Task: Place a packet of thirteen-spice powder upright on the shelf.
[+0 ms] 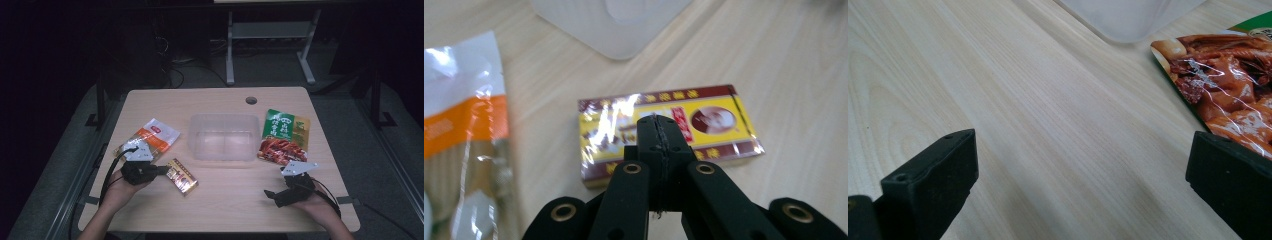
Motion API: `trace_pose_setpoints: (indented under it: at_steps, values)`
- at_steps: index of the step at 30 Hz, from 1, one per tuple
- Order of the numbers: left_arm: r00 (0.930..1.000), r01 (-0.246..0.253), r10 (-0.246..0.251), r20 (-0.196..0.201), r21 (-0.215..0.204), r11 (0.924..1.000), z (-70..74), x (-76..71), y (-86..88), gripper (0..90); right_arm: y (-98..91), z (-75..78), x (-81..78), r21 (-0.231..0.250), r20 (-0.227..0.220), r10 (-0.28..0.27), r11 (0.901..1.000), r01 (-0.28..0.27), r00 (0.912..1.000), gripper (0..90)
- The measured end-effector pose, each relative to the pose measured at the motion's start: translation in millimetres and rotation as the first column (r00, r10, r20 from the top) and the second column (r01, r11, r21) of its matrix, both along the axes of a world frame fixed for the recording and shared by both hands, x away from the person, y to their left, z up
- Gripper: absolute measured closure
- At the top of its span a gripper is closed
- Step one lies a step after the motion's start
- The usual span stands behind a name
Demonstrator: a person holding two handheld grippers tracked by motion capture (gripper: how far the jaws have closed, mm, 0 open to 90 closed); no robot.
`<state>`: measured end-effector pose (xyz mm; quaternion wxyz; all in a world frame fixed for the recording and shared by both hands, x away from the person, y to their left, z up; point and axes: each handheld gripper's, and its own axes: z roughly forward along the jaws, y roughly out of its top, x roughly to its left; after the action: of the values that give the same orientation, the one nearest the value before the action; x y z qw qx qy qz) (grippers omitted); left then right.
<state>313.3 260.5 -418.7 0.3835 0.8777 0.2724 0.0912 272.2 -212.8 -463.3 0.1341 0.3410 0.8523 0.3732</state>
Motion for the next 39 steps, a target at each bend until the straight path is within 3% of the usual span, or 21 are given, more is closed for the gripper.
trace_pose_setpoints:
  at_steps: [1, 12, 14, 15, 22, 30, 39]
  values:
    - [1.0000, 0.004, -0.004, 0.003, 0.018, 0.9998, 0.7, 3.6, -0.3, 89.6, 0.2, 0.1, 0.0, 0.001, 0.001, 0.002, 1.0000, -0.002, 1.0000, 0.2]
    - [0.9998, -0.007, 0.007, 0.019, 0.033, 0.9994, 0.9, 36.0, -19.2, 89.7, 0.9, -1.4, 1.0, 0.002, -0.007, 0.005, 1.0000, -0.005, 1.0000, 0.2]
    - [0.9998, -0.008, 0.007, 0.017, 0.041, 0.9991, 0.6, 38.8, -21.1, 89.7, 1.1, -1.9, 1.0, 0.002, -0.010, 0.008, 1.0000, -0.008, 0.9999, 0.2]
    - [0.9998, -0.016, 0.017, -0.007, 0.042, 0.9990, -0.9, 44.8, -25.7, 89.7, 1.2, -2.1, 1.1, 0.001, -0.010, 0.009, 1.0000, -0.009, 0.9999, 0.2]
    - [0.9997, -0.015, 0.016, -0.015, 0.085, 0.9963, -9.8, 60.0, -37.8, 89.7, 1.9, -1.9, 1.2, -0.001, -0.009, 0.013, 0.9999, -0.013, 0.9999, 0.2]
    - [0.9983, -0.037, 0.042, -0.042, 0.113, 0.9929, -19.3, 65.8, -35.1, 89.7, 1.4, -2.1, 1.3, 0.003, -0.006, 0.006, 1.0000, -0.006, 1.0000, 0.2]
    - [0.9974, -0.044, 0.051, -0.052, 0.135, 0.9899, -18.7, 63.8, -25.5, 89.7, 1.5, -2.0, 1.0, -0.002, 0.004, 0.015, 0.9999, -0.015, 0.9999, 0.2]
